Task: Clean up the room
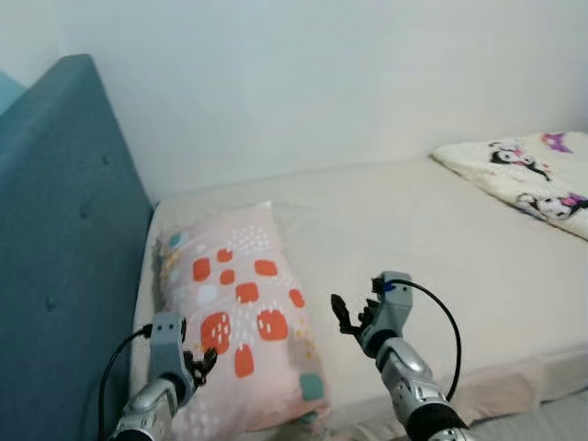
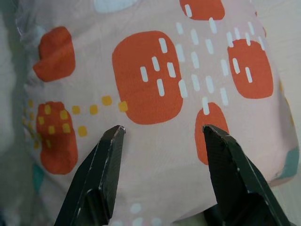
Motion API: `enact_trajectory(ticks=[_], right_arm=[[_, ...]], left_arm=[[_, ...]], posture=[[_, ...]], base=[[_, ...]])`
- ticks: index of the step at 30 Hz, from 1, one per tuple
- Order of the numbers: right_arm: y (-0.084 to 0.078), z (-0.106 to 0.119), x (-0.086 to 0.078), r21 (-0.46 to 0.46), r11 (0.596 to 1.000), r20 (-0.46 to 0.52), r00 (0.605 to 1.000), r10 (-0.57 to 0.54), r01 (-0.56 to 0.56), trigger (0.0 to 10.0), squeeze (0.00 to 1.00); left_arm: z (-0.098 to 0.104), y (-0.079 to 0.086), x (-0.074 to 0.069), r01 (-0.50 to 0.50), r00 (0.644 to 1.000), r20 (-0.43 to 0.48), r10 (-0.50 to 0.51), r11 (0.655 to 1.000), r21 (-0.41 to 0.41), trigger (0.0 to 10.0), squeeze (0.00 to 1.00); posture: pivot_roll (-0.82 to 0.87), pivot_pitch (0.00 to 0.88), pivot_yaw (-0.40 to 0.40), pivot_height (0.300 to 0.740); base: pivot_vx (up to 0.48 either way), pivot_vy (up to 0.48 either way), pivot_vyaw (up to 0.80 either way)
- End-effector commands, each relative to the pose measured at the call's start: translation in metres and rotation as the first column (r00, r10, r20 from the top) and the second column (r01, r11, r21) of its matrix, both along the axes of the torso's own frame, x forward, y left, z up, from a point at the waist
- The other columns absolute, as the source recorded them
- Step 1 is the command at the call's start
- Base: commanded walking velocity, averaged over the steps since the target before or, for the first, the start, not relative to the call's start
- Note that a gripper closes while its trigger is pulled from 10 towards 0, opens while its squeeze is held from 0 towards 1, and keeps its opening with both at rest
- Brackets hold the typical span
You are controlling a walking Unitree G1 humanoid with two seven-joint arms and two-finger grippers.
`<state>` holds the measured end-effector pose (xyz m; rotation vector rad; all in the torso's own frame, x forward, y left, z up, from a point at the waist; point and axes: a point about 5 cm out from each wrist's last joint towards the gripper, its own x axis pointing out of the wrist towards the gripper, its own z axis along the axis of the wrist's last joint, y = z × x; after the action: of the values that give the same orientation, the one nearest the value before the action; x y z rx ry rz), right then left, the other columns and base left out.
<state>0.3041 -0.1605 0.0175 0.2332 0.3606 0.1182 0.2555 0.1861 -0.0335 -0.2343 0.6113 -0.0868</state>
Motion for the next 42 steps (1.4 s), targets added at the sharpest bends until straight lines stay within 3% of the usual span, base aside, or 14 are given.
enact_trajectory(ticks=[1, 6, 13, 23, 29, 42], right_arm=[[0.004, -0.009, -0.007, -0.007, 1.000, -0.036, 0.999, 0.013, -0.013, 10.0, 0.00], [0.003, -0.018, -0.013, -0.043, 0.999, -0.079, 0.997, 0.017, -0.020, 10.0, 0.00], [0.004, -0.020, -0.014, -0.067, 0.998, -0.102, 0.995, 0.012, -0.019, 10.0, 0.00], [0.005, -0.021, -0.014, -0.059, 0.998, -0.105, 0.994, 0.012, -0.018, 10.0, 0.00], [0.007, -0.027, -0.018, -0.062, 0.998, -0.137, 0.991, 0.013, -0.022, 10.0, 0.00], [0.000, -0.038, -0.029, -0.094, 0.995, -0.196, 0.981, -0.007, -0.012, 10.0, 0.00]], left_arm=[[-0.007, 0.010, -0.010, -0.022, 0.998, -0.050, 0.023, 0.999, 0.029, 10.0, 0.00], [-0.026, 0.015, -0.037, -0.064, 0.982, -0.174, 0.071, 0.997, 0.042, 10.0, 0.00], [-0.037, 0.010, -0.052, -0.058, 0.968, -0.243, 0.071, 0.997, 0.058, 10.0, 0.00], [-0.041, 0.010, -0.060, -0.003, 0.962, -0.273, 0.024, 0.997, 0.078, 10.0, 0.00], [-0.043, 0.008, -0.062, 0.009, 0.957, -0.290, 0.016, 0.997, 0.083, 10.0, 0.00], [-0.039, 0.006, -0.054, 0.002, 0.965, -0.262, 0.019, 0.997, 0.081, 10.0, 0.00]], posture=[[-0.01, 0.000, 0.000, 0.715], [-0.01, 0.000, -0.006, 0.729], [-0.01, 0.000, -0.003, 0.729], [0.00, 0.000, 0.003, 0.729], [0.00, 0.000, 0.004, 0.729], [-0.01, 0.000, 0.011, 0.729]], base=[[0.000, 0.000, 0.00], [0.000, -0.120, 0.00], [0.000, -0.386, 0.00], [0.000, 0.000, 0.00], [0.000, -0.400, 0.00], [0.000, -0.037, 0.00]])
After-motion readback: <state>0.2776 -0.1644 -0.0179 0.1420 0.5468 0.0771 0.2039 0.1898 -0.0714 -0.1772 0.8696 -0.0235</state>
